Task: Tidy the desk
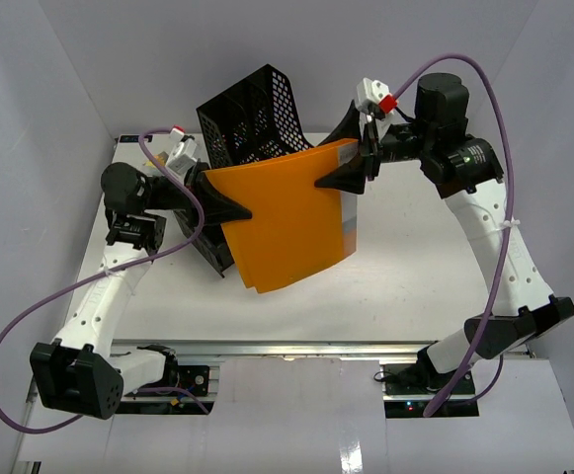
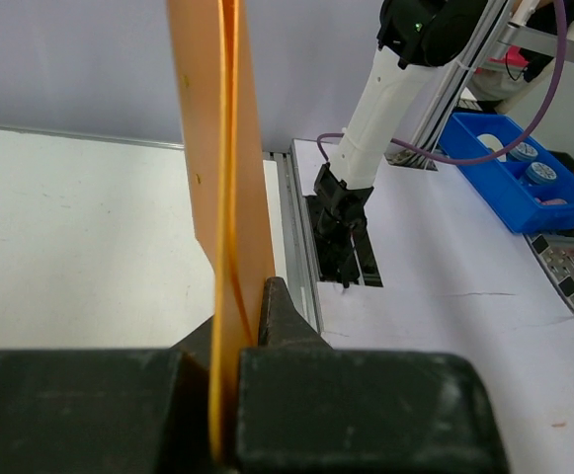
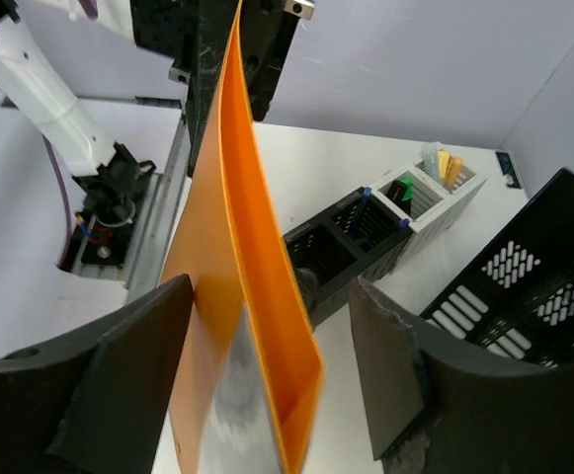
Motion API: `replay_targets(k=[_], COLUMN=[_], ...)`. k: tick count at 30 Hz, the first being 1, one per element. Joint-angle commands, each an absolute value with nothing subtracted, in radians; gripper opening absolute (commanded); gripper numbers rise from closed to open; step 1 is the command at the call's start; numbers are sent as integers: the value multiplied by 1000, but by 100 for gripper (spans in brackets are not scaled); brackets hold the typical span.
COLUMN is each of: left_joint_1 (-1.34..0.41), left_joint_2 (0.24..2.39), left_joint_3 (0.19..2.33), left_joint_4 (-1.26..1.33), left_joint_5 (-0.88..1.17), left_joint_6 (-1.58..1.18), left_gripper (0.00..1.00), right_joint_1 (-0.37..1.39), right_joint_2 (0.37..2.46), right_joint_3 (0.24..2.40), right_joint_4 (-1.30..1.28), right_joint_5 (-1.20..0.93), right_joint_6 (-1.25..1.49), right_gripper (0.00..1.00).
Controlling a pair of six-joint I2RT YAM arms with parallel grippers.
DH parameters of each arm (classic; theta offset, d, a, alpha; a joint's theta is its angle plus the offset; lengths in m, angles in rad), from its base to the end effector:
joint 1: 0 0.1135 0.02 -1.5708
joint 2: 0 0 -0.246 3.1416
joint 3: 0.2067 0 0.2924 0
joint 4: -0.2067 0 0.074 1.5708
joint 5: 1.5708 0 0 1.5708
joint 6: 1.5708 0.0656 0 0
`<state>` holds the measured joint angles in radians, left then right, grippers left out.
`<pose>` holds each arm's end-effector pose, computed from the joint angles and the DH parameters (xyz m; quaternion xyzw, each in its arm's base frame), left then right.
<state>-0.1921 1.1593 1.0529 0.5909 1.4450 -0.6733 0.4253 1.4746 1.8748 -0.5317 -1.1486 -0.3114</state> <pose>0.2676 -0.1184 0.4065 0.4574 0.5114 -0.5796 0.4397 0.2819 0.1934 0.5119 -0.5614 0.4601 0.4394 0.5292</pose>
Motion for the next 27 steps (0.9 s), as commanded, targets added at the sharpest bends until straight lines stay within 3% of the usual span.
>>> replay_targets(k=[1, 4, 16, 19, 23, 27], left_joint_1=[-196, -196, -196, -196, -196, -196], left_joint_2=[1140, 1144, 1125, 1110, 1100, 1091], left_joint_3=[1174, 1200, 1208, 1194, 1180, 1172], left_joint_4=[248, 173, -84, -98, -101, -103], left_joint_5=[1422, 1411, 1361, 1355, 1358, 1358], left_joint_6=[-367, -315, -109, -88, -84, -83], left_gripper=[0, 0, 0, 0, 0, 0], right_joint_1=[491, 548, 592, 592, 592, 593], right_joint_2=[1513, 1503, 1522, 1509, 1486, 1449], right_joint_3=[1974, 1951, 2061, 2066, 2049, 2006], right_joint_4=[-953, -1066, -1155, -1134, -1103, -1052], right_joint_5=[-1073, -965, -819, -795, -782, -768], right_joint_6=[-724, -862, -1005, -1015, -1016, -1005], right_gripper=[65, 51, 46, 50, 65, 72])
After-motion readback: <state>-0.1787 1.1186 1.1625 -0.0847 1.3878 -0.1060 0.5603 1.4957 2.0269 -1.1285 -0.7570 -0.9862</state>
